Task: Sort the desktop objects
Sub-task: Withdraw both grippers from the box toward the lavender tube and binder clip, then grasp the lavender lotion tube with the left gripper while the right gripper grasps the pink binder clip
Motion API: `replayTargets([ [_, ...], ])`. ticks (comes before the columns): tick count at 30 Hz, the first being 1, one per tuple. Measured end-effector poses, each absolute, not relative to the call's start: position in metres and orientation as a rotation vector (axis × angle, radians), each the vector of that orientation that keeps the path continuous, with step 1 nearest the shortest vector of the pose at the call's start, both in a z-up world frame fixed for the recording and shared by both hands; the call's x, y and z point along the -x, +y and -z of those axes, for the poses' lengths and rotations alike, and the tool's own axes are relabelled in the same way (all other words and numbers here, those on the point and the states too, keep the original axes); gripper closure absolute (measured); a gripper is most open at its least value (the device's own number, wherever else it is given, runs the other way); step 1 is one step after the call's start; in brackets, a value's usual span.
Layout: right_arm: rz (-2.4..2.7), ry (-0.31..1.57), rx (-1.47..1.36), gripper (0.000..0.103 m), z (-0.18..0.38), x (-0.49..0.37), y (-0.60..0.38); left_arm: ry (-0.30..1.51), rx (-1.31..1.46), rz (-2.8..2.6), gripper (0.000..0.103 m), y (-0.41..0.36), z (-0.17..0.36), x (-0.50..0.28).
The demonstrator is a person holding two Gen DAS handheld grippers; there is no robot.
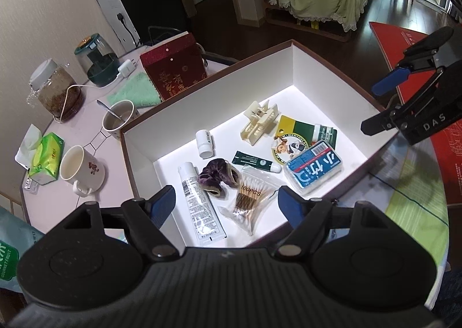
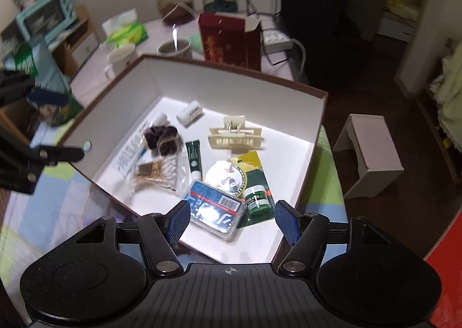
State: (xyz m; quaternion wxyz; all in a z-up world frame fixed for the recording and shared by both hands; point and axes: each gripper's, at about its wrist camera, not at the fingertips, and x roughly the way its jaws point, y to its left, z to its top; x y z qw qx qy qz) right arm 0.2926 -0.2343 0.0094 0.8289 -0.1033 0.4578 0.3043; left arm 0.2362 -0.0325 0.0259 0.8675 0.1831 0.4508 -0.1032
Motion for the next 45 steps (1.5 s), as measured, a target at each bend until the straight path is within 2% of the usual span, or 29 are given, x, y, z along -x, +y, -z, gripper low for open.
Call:
replayTargets([
  [19, -0.534, 0.841, -0.016, 0.035, -0.029, -0.201, -0.263, 0.881, -0.383, 0.263, 0.025, -0.033, -0.027, -0.168],
  [35, -0.461, 0.955, -0.153, 0.035, 0.026, -0.184, -0.275, 0.916, -0.333, 0.339, 0.026, -0.01, 0.048, -0.139],
  [45, -0.424, 1.033, -0.188, 0.035, 0.058, -0.191, -0.273, 0.949, -0.347, 0.382, 0.037, -0.015, 0.109, -0.158],
])
